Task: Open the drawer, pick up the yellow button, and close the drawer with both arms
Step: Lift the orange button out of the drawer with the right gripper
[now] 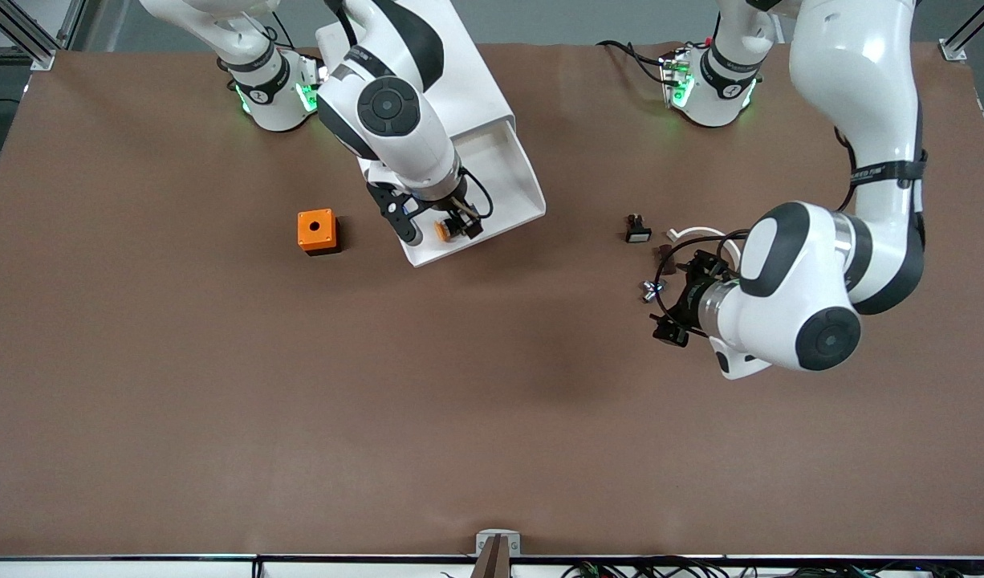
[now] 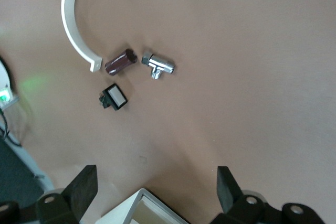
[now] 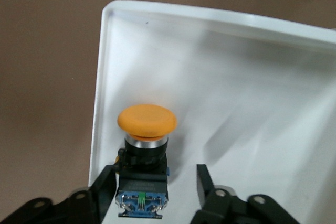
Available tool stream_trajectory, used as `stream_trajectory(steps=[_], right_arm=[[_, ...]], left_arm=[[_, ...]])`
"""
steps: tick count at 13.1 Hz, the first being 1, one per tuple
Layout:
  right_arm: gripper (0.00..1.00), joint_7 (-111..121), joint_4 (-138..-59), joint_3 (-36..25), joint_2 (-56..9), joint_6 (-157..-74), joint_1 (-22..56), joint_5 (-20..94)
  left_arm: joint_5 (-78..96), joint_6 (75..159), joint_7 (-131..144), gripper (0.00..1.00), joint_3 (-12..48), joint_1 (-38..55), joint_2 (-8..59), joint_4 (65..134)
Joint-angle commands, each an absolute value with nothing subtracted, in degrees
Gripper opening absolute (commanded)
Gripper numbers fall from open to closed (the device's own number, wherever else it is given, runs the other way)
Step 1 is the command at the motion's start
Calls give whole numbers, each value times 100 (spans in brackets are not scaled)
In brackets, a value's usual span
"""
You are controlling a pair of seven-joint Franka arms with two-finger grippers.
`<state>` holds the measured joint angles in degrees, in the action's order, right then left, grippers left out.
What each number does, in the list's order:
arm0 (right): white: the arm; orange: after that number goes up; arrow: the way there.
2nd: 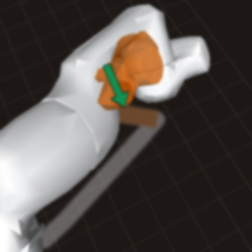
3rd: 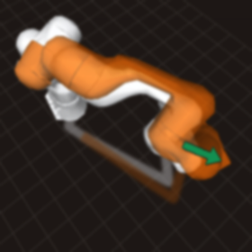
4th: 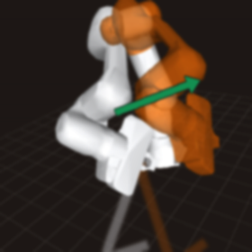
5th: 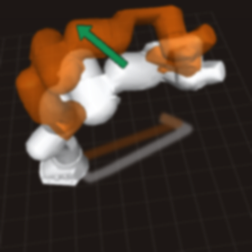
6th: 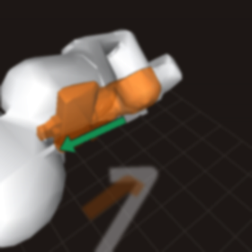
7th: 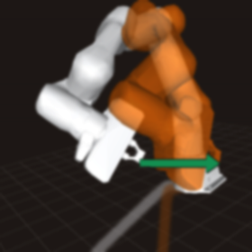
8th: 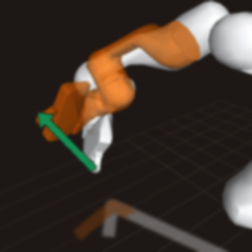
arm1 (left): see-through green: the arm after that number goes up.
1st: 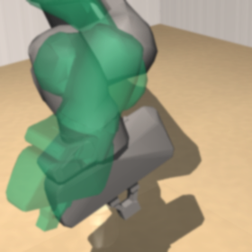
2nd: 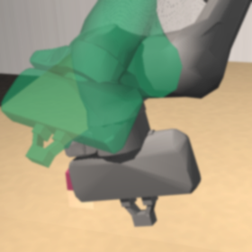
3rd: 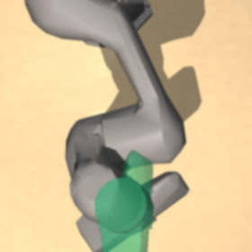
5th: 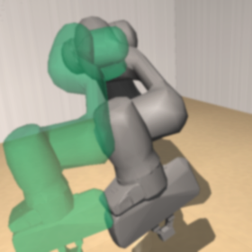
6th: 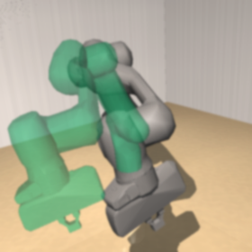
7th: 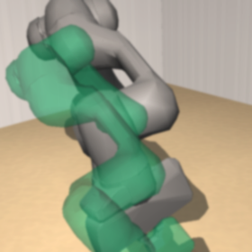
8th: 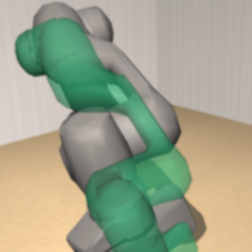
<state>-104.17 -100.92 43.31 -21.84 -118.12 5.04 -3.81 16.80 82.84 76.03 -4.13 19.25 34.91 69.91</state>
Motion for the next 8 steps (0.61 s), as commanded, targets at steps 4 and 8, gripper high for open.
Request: stream_trajectory(steps=[4,8], right_arm=[[3,-10249,-9915,4430,-2145,-11804,369,-519],[0,-9635,-9283,4395,-2153,-11112,159,-422]], left_arm=[[1301,8709,6478,100,-440,1951,3261,7084],[1344,8719,5950,100,-396,1951,3006,7110]])
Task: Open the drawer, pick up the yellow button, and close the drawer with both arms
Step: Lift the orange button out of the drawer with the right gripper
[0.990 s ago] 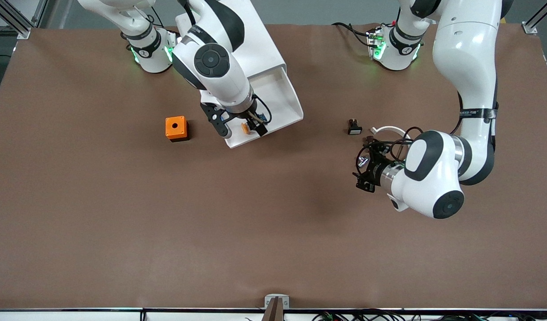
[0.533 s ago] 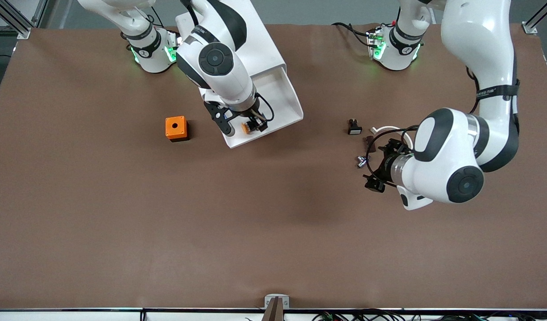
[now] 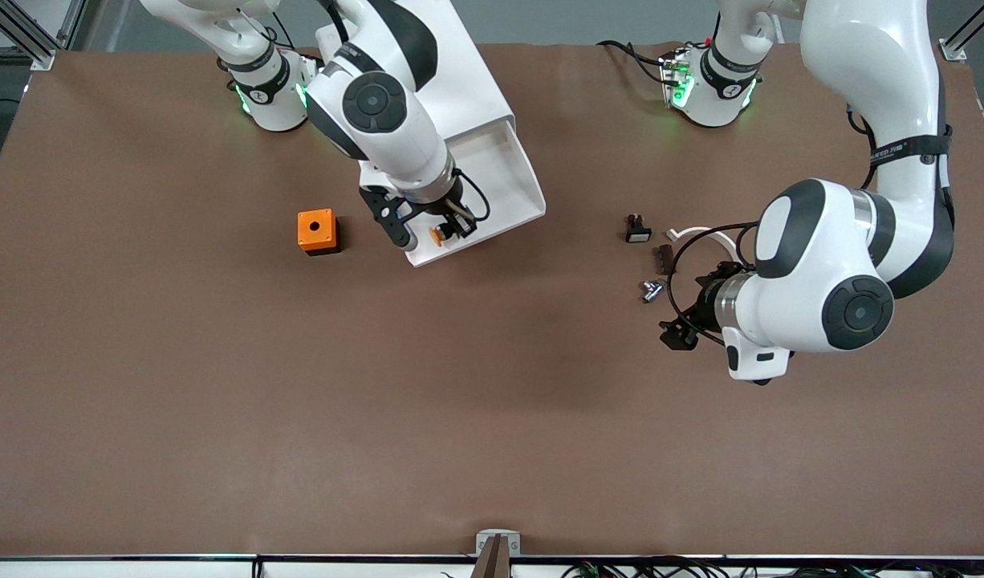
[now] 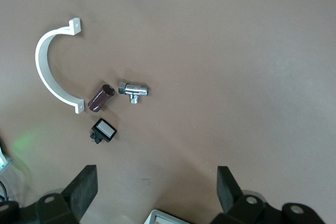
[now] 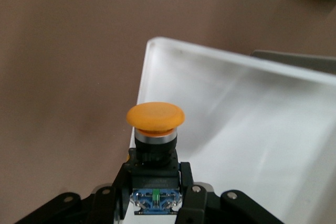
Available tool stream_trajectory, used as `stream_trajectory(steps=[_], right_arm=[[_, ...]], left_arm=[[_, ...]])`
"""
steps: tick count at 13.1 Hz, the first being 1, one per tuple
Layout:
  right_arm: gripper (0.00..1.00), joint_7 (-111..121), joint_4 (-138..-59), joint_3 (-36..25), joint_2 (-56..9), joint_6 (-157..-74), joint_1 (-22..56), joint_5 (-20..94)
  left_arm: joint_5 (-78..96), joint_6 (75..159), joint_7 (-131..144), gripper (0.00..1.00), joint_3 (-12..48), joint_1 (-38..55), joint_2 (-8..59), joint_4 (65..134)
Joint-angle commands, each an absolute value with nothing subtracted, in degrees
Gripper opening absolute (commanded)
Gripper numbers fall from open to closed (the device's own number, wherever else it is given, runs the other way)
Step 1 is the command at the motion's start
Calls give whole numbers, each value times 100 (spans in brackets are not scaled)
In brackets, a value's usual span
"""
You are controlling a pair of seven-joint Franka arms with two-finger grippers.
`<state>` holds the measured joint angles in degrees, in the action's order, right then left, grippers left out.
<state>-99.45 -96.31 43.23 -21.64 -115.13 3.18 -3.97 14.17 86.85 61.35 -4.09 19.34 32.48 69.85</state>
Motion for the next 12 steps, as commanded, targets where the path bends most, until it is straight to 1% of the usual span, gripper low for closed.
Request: stream_trajectory(steps=[1,4,6,8,12], right_arm=[[0,-9415,-9151,4360,-2145,-10935,97,-396],[0,-8564,-8606,3992,-2153,-10198,97,-369],[0,-7826,-8351,3510,-2127,-9889,114,-90],[0,-7017,-7938,2895,-2118,-9424,219,219],[0,-5382,-7805,1936,-2101,-9229,237,614]], left_arm=[[1406,8745,5950,100,-378,1934,3015,7128],[1521,8728,6012,100,-396,1960,3015,7128],[1512,8745,5907,100,-282,1969,3041,7128],[1512,8990,5714,100,-71,1969,3137,7128],[1459,9149,4844,100,114,2100,3330,7146]])
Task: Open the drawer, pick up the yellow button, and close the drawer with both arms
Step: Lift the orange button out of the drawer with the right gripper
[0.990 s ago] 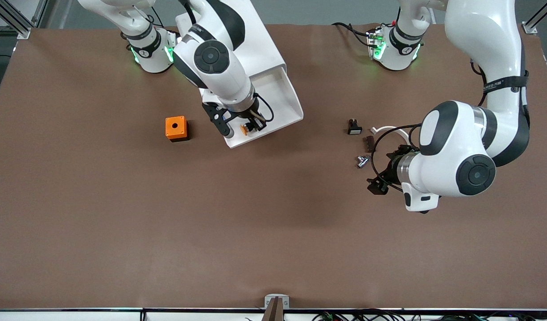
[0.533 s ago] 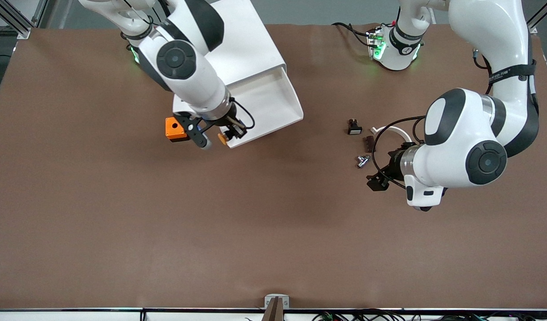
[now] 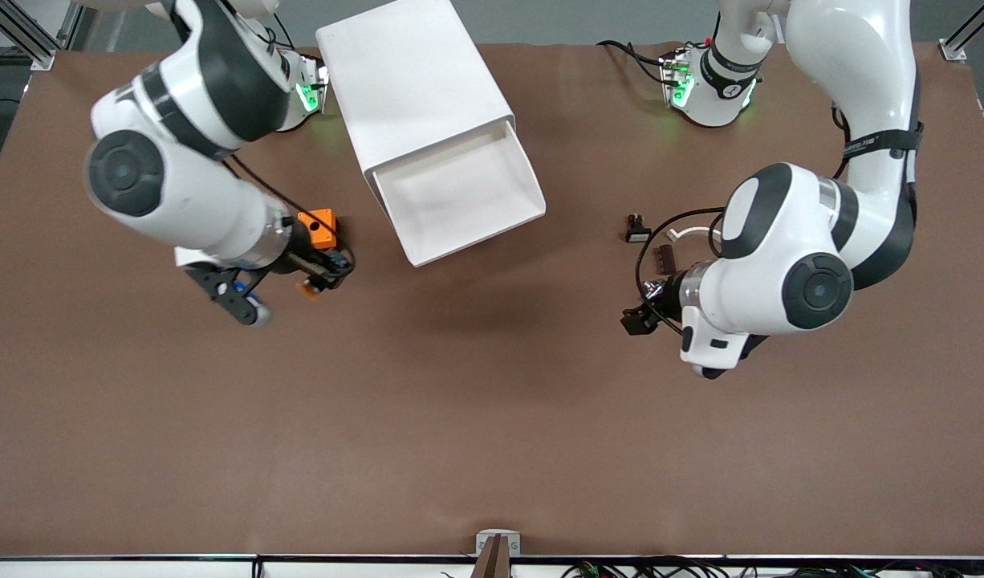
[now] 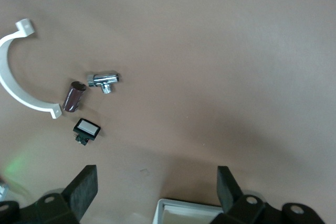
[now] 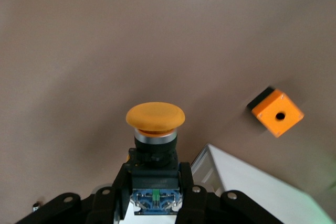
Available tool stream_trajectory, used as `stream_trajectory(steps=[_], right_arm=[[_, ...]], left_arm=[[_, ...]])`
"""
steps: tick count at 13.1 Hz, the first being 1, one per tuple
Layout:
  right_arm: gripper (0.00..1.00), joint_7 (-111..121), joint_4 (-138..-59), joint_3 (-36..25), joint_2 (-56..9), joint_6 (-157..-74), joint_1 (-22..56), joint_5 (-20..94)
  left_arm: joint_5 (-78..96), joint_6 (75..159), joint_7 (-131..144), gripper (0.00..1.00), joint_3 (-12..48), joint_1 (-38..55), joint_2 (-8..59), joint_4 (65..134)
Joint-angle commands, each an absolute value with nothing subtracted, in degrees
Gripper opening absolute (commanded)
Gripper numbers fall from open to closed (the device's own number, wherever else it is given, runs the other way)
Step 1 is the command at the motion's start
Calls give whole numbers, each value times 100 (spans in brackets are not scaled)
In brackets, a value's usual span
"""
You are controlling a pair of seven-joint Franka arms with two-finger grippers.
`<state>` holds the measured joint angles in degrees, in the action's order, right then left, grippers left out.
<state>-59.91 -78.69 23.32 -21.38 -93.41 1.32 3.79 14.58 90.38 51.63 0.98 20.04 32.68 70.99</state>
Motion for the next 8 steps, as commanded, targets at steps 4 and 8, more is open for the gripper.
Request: stream_trajectory(steps=[4,8], right_arm=[[0,-3303,-7866,829,-2153,-9185,264,826],[0,-1472,-7893,28,-2530,-9299,264,774]], left_arm=[[1476,10008,4396,100,193,2443,3402,7574],[1441,10625,4088,100,316,2733,3436,7822]])
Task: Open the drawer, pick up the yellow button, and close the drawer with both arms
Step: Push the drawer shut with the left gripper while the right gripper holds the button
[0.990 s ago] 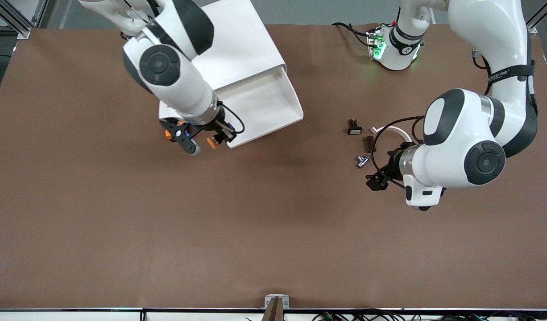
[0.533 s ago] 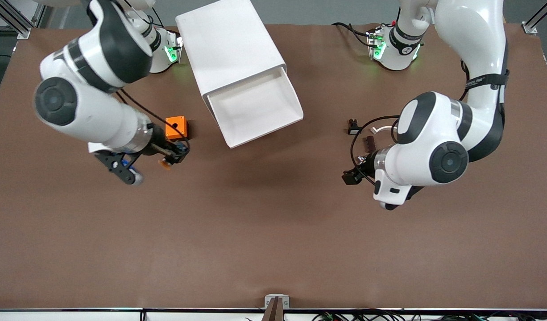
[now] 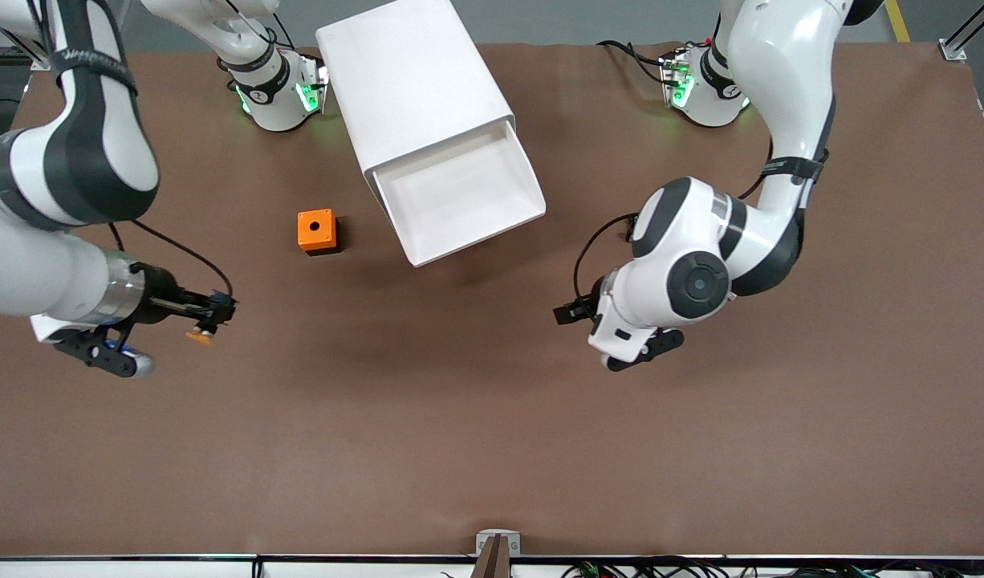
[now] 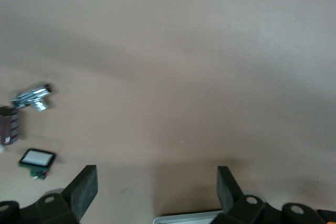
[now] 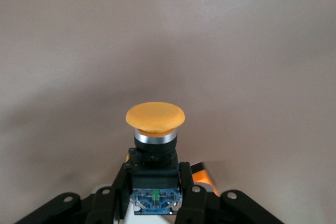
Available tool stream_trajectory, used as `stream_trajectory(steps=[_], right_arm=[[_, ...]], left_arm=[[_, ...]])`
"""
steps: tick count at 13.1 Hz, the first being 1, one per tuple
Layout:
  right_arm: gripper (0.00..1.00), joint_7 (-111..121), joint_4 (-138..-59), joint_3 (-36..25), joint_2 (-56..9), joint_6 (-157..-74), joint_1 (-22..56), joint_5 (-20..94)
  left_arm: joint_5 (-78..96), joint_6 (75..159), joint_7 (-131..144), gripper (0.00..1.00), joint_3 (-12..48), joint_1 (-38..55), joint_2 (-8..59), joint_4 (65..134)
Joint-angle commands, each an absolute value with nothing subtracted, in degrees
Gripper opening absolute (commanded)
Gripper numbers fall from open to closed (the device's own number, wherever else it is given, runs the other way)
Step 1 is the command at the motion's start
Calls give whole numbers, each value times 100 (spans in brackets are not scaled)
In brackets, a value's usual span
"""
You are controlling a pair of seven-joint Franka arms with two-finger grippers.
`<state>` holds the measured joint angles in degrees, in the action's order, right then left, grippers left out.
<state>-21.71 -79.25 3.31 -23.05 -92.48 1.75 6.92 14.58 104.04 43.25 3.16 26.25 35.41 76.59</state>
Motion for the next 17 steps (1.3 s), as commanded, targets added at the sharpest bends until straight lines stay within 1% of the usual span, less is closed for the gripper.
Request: stream_trajectory(steps=[1,3,5,7,9,10,12,17], right_arm=[[0,-1085,-7893,-130,-2662,-9438,264,765],[0,-513,-7910,-403,-2916,-9807,255,747],[0,33,-7954,-632,-3207,-10193,237,756],[0,464,-8208,-711,-3374,-10764,202,756],[0,667,-8384,-782,-3576,-11256,193,773],[0,738,-8402,-791,-3682,-11372,185,791],[0,878,-8411,-782,-3910,-11574,158,808],[0,888,-9052,-782,-4095,-12576,158,826]], left_arm=[[1441,10687,4026,100,316,2812,3437,7831],[1389,10714,3903,100,316,2952,3445,7822],[1266,10976,3885,100,316,3189,3532,7822],[1266,11275,3954,100,316,3444,3691,7831],[1274,11276,4016,100,316,3594,3718,7875],[1292,11276,4034,100,325,3638,3692,7953],[1310,11189,4576,100,334,3848,3639,8094],[1309,10469,5449,100,351,4297,3349,8077]])
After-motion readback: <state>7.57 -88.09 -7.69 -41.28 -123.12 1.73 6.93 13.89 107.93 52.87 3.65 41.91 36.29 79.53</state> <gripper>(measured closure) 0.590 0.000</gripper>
